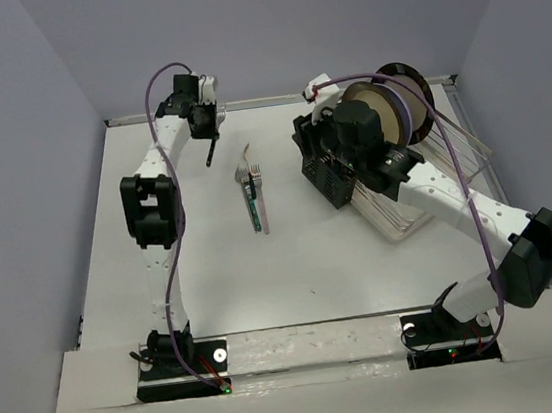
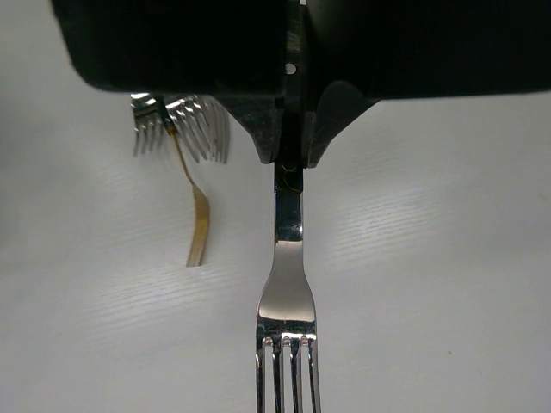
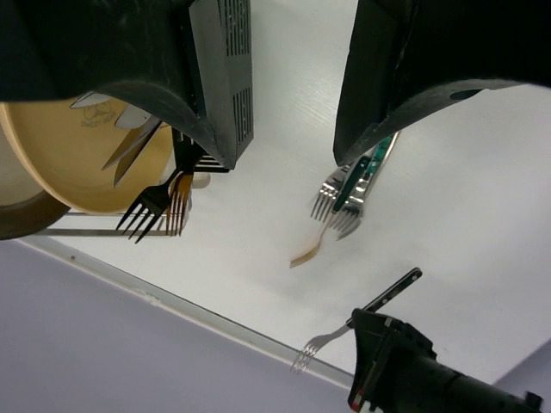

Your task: Sort the eating utensils into containers

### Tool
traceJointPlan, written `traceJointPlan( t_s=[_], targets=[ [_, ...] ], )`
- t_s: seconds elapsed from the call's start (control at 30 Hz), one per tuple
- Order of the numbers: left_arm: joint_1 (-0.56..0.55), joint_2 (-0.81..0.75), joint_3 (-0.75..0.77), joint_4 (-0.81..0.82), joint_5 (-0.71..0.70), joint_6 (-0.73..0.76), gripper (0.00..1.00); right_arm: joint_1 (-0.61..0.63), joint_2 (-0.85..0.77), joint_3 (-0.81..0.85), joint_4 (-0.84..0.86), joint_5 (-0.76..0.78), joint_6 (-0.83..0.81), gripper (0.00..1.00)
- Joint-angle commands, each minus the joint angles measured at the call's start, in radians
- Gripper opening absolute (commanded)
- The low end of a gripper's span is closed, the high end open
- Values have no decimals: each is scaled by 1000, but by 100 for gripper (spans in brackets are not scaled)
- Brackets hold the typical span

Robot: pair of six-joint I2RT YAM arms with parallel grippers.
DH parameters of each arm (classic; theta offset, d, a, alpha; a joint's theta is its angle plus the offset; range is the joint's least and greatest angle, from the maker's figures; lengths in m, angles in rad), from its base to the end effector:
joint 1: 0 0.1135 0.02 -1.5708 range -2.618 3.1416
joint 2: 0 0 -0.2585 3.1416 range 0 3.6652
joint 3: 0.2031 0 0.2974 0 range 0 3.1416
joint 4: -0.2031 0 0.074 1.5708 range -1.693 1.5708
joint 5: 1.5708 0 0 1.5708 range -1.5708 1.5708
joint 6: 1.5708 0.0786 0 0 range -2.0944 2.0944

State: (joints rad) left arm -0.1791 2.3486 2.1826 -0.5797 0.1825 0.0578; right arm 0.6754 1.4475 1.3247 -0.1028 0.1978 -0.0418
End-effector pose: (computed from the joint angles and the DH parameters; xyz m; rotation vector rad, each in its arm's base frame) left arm 0.5974 -0.1227 0.2060 0.3656 2.2877 -0.2729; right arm 0.3467 0.2580 0.3601 -0.4971 1.7304 0.2761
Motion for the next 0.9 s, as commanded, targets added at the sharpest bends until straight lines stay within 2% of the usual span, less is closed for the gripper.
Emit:
traceJointPlan(
  t_s=[0.0,0.17,0.23,0.27,0.33,0.37,0.43,0.53,0.67,0.73,0.87],
  targets=[
    [-28,-422,-97,113,136,-22,0,4,-77,7,63,-124,65,57],
    [-101,-708,-369,307,166,-1,0,4,-122,11,91,-190,105,61],
    [-164,-878,-588,436,163,-1,0,4,-147,16,92,-170,112,61],
    [-187,-879,-589,476,161,2,0,4,-147,15,92,-150,114,61],
    [-252,-969,-739,568,163,2,0,4,-173,4,91,-108,118,62],
    [-269,-1020,-836,686,169,4,0,4,-182,-5,132,-83,117,62],
    [-299,-1054,-912,811,175,4,0,-5,-213,-37,159,-87,114,63],
    [-342,-1045,-939,831,158,-15,0,-14,-243,-48,183,-107,108,64],
    [-398,-1005,-940,895,100,-7,0,-25,-297,-65,183,-57,112,64],
    [-433,-959,-899,902,63,5,0,-39,-314,-85,183,-34,118,65],
    [-468,-842,-775,864,6,13,0,-60,-264,-82,181,-112,138,66]
  ],
)
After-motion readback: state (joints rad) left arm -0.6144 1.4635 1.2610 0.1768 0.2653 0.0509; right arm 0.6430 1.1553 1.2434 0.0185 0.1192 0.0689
